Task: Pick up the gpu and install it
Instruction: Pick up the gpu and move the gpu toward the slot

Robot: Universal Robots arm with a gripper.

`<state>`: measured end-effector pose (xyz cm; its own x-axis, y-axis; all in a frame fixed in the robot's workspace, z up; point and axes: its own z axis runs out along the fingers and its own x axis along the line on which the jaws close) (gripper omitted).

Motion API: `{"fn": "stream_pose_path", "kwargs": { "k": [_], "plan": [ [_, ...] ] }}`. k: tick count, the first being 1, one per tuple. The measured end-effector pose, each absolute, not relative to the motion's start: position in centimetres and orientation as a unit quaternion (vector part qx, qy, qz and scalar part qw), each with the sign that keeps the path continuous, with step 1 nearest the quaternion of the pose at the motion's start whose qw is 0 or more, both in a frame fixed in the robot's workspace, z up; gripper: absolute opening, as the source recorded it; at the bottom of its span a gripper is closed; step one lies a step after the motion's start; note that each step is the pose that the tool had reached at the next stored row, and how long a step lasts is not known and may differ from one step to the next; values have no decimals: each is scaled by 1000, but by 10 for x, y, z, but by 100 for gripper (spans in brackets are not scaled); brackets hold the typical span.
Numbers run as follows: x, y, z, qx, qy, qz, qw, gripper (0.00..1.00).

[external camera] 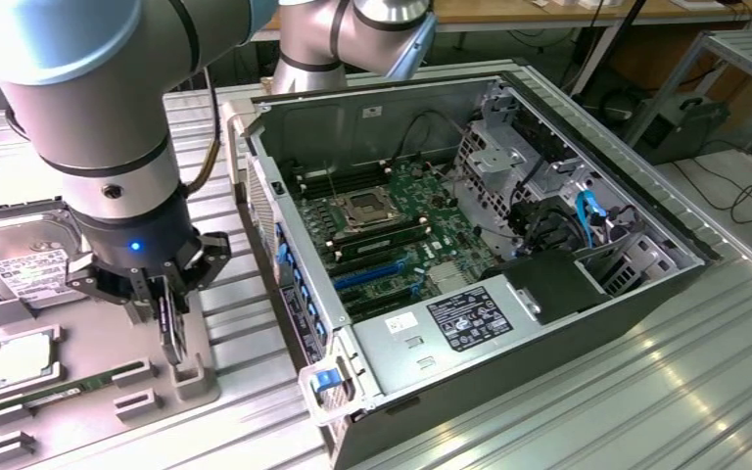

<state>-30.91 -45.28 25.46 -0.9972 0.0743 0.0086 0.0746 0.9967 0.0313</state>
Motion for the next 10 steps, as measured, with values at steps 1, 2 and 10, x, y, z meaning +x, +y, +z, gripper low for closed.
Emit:
{"fn": "stream_pose_path", "kwargs": {
  "k": [1, 2, 10],
  "plan": [
    [-309, -453, 256, -37, -999, -16, 4, 28],
    [-309, -453, 258, -37, -999, -16, 4, 28],
    [-309, -453, 272, -37, -999, -16, 4, 28]
  ]
}}
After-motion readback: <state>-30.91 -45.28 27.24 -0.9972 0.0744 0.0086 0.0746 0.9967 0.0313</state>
